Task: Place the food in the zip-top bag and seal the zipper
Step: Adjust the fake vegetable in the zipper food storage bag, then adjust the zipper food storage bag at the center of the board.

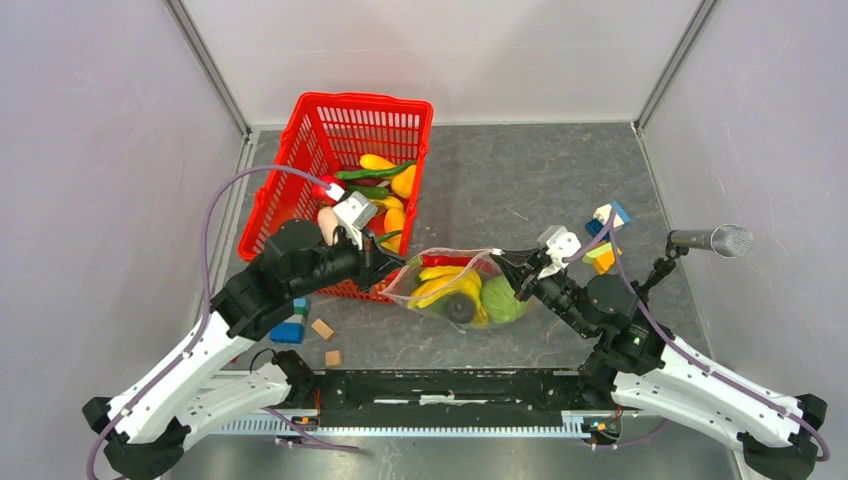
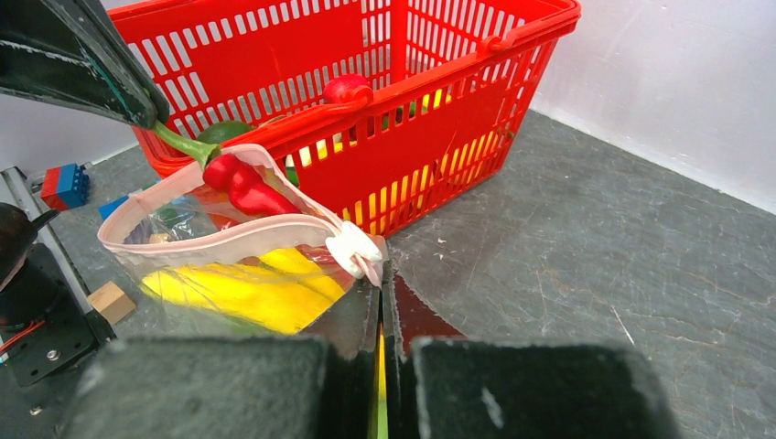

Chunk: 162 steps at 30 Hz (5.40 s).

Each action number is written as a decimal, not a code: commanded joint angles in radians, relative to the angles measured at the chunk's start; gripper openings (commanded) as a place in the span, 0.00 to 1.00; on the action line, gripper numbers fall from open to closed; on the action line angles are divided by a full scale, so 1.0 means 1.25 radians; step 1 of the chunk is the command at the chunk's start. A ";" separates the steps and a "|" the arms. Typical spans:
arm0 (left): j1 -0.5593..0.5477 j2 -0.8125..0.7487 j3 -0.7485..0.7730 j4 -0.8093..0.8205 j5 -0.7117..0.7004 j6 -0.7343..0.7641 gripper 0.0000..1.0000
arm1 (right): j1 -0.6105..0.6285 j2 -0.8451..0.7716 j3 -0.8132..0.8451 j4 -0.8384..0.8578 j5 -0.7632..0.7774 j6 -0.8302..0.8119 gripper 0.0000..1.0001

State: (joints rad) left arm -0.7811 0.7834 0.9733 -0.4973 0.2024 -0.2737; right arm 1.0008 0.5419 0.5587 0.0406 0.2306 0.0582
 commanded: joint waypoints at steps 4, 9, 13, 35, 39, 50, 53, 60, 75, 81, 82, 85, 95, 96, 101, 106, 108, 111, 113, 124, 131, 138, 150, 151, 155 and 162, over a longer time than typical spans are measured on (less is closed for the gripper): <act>-0.002 0.001 -0.004 0.115 0.028 -0.074 0.02 | 0.002 -0.014 0.011 0.064 0.013 0.011 0.00; -0.025 0.026 -0.110 0.273 0.067 -0.161 0.02 | 0.002 -0.014 0.018 0.056 0.006 0.011 0.00; -0.078 0.087 -0.086 0.251 0.044 -0.122 0.02 | 0.002 -0.025 0.017 0.058 0.006 0.011 0.00; -0.202 0.306 -0.080 0.191 -0.033 -0.035 0.02 | 0.002 -0.036 0.018 0.092 0.018 0.031 0.00; -0.232 0.337 -0.072 0.143 -0.056 -0.011 0.02 | 0.002 -0.035 0.018 0.113 0.025 0.045 0.00; -0.292 0.403 -0.090 0.158 -0.089 -0.026 0.15 | 0.002 -0.026 0.027 0.160 0.066 0.087 0.00; -0.303 0.415 -0.092 0.146 -0.107 -0.028 0.22 | 0.002 -0.034 0.026 0.161 0.095 0.090 0.00; -0.323 0.369 -0.086 0.150 -0.157 -0.034 0.36 | 0.002 -0.046 0.024 0.153 0.119 0.093 0.00; -0.321 0.117 0.073 -0.084 -0.328 0.042 0.81 | 0.002 -0.060 0.000 0.108 0.200 0.108 0.00; -0.321 0.044 0.074 -0.089 -0.406 0.028 0.89 | 0.002 -0.058 0.002 0.109 0.194 0.115 0.00; -0.321 0.034 0.072 -0.089 -0.412 0.026 0.89 | 0.002 -0.059 0.001 0.109 0.191 0.117 0.00; -0.321 0.014 0.058 -0.091 -0.455 0.001 0.90 | 0.002 -0.057 0.001 0.112 0.188 0.120 0.00; -0.321 -0.019 -0.036 -0.039 -0.447 -0.030 0.93 | 0.002 -0.117 0.023 0.128 0.189 0.113 0.00; -0.321 -0.014 -0.036 -0.025 -0.441 -0.019 0.94 | 0.002 -0.127 0.030 0.124 0.184 0.106 0.00; -0.318 0.027 -0.013 0.024 -0.402 0.058 0.99 | 0.002 -0.175 0.089 0.073 0.138 0.072 0.00; -0.305 0.061 -0.014 0.075 -0.320 0.108 1.00 | 0.002 -0.215 0.121 0.045 0.118 0.060 0.00; -0.302 0.060 -0.032 0.125 -0.283 0.112 0.99 | 0.002 -0.225 0.127 0.032 0.122 0.060 0.00; -0.289 0.049 -0.071 0.238 -0.206 0.110 0.99 | 0.002 -0.234 0.121 0.027 0.118 0.067 0.00; -0.278 0.054 -0.069 0.273 -0.132 0.099 0.99 | 0.002 -0.236 0.114 0.029 0.128 0.070 0.00; -0.272 0.064 -0.078 0.301 0.009 0.089 0.92 | 0.002 -0.228 0.107 0.028 0.138 0.070 0.00; -0.272 0.085 -0.039 0.273 0.042 0.095 0.76 | 0.002 -0.226 0.098 0.029 0.156 0.071 0.00; -0.272 0.085 -0.040 0.290 0.048 0.084 0.86 | 0.002 -0.213 0.098 0.031 0.164 0.071 0.00; -0.271 0.140 -0.007 0.226 -0.012 0.112 0.03 | 0.002 -0.196 0.091 0.022 0.189 0.069 0.00; -0.271 0.137 0.003 0.209 -0.038 0.130 0.02 | 0.002 -0.193 0.091 0.011 0.198 0.064 0.00; -0.260 0.142 0.086 0.116 -0.099 0.196 0.02 | 0.002 -0.194 0.077 -0.043 0.211 0.021 0.00; -0.117 0.270 0.296 0.000 0.006 0.218 0.02 | 0.001 -0.215 0.030 -0.120 0.324 -0.022 0.00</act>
State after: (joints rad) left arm -1.0218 1.0393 1.1957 -0.4564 0.1379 -0.0624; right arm 1.0016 0.2951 0.6193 -0.1116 0.5262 0.0814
